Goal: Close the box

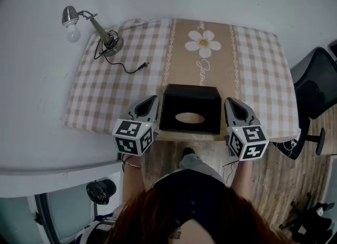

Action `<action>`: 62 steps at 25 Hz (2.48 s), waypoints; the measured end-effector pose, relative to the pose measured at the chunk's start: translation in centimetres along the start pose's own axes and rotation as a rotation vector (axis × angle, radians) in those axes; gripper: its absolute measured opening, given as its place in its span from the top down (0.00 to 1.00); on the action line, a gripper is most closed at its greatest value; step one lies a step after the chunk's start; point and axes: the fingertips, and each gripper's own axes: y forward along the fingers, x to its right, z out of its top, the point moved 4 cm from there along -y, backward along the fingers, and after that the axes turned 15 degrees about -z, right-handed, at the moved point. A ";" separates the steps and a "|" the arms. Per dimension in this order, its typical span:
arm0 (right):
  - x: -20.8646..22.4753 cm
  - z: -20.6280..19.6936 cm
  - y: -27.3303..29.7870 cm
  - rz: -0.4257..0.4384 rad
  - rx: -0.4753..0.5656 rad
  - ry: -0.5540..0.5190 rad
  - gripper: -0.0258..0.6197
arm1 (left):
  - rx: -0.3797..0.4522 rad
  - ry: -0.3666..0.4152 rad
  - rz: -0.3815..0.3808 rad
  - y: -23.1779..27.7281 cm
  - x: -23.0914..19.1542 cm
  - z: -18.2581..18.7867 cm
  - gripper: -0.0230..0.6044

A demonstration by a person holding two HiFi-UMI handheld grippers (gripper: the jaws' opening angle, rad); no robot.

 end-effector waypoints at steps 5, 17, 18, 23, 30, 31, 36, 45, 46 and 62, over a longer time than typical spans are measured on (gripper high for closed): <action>0.4 -1.3 1.3 0.002 -0.043 0.004 0.93 | -0.016 -0.039 -0.012 0.7 -0.7 -0.9 0.92; 0.8 -3.4 4.0 0.025 -0.140 0.008 0.93 | -0.072 -0.140 -0.036 2.5 -2.4 -3.0 0.92; 0.8 -3.5 4.1 0.028 -0.145 0.007 0.93 | -0.076 -0.147 -0.037 2.6 -2.5 -3.1 0.92; 0.8 -4.0 4.7 0.039 -0.171 0.007 0.93 | -0.099 -0.178 -0.059 3.3 -2.6 -3.9 0.92; 0.8 -4.4 5.4 0.065 -0.198 0.003 0.93 | -0.123 -0.194 -0.087 4.1 -2.8 -4.4 0.92; 0.8 -4.5 5.5 0.067 -0.201 0.002 0.93 | -0.125 -0.197 -0.089 4.2 -2.9 -4.4 0.92; 0.8 -4.5 5.8 0.077 -0.209 -0.003 0.93 | -0.138 -0.199 -0.097 4.7 -3.3 -4.4 0.92; 0.9 -4.8 6.6 0.109 -0.234 0.004 0.93 | -0.150 -0.205 -0.109 5.6 -3.9 -4.3 0.92; 0.9 -4.9 6.7 0.112 -0.238 0.004 0.93 | -0.152 -0.208 -0.110 5.7 -4.0 -4.4 0.92; 0.9 -4.7 8.0 0.130 -0.247 0.010 0.93 | -0.163 -0.210 -0.128 7.0 -4.8 -4.0 0.92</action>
